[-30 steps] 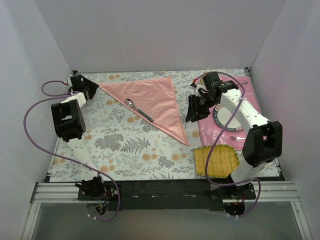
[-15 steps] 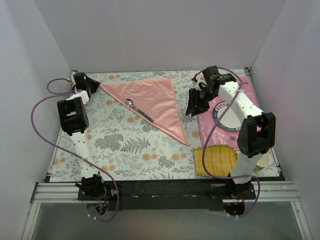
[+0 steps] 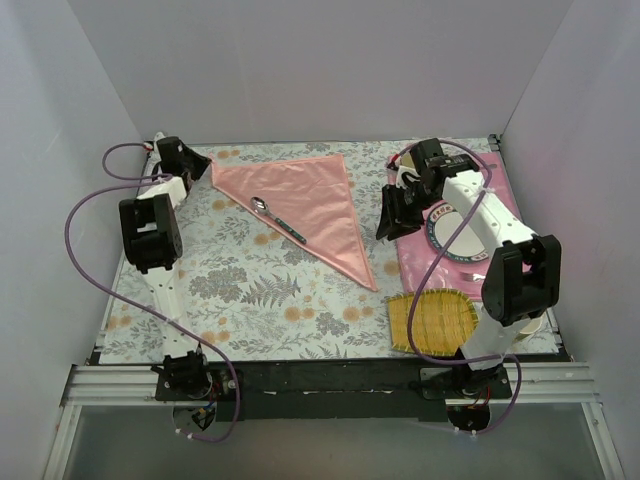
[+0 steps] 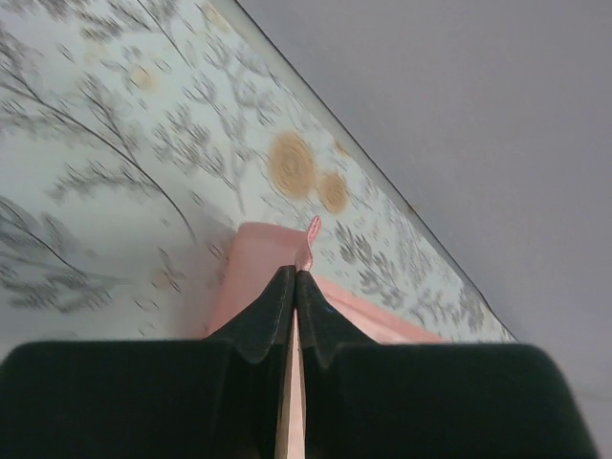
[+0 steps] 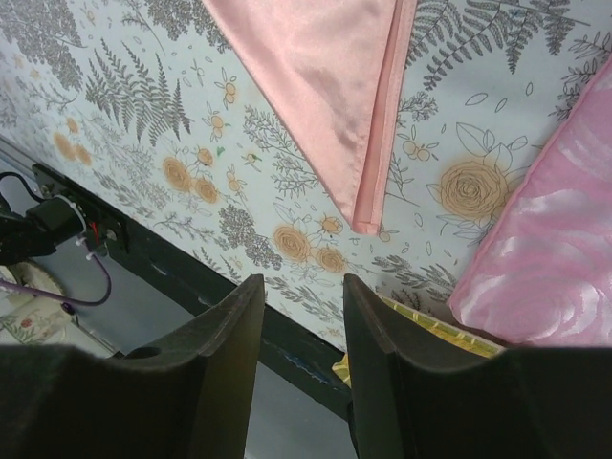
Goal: Fold the napkin, place the utensils inside, and roll it up
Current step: Fold the napkin
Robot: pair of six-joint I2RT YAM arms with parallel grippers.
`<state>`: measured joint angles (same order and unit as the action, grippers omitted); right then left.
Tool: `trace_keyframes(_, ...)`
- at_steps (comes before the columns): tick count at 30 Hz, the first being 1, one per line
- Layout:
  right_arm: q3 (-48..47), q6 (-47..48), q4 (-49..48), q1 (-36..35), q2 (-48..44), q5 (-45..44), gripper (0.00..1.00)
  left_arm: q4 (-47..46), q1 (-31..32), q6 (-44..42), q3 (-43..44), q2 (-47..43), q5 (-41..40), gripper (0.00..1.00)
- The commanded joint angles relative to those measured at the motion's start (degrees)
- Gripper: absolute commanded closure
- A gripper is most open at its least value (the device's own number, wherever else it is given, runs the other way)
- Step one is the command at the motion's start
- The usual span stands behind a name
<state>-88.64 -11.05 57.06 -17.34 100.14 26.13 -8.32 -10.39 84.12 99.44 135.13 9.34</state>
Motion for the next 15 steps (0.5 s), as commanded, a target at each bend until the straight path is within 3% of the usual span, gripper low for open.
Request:
trace_keyframes(1,3.6,2.6,-0.8,0.2,-8.4,1.4,0.53,0.8,4.8,-3.2,-5.1,-13.7,0.2,1.0)
trace_keyframes(6,12.3,2.1,-6.4,0.2,-13.6,3.2,0.53,2.8,9.2,-4.4,-12.1,-20.9,1.1,1.0)
trace_keyframes(15,17.1,3.3,-6.4,0.1,-19.6,5.3,0.53,5.3,18.9,-4.0,-25.2,-31.9,0.9,1.0)
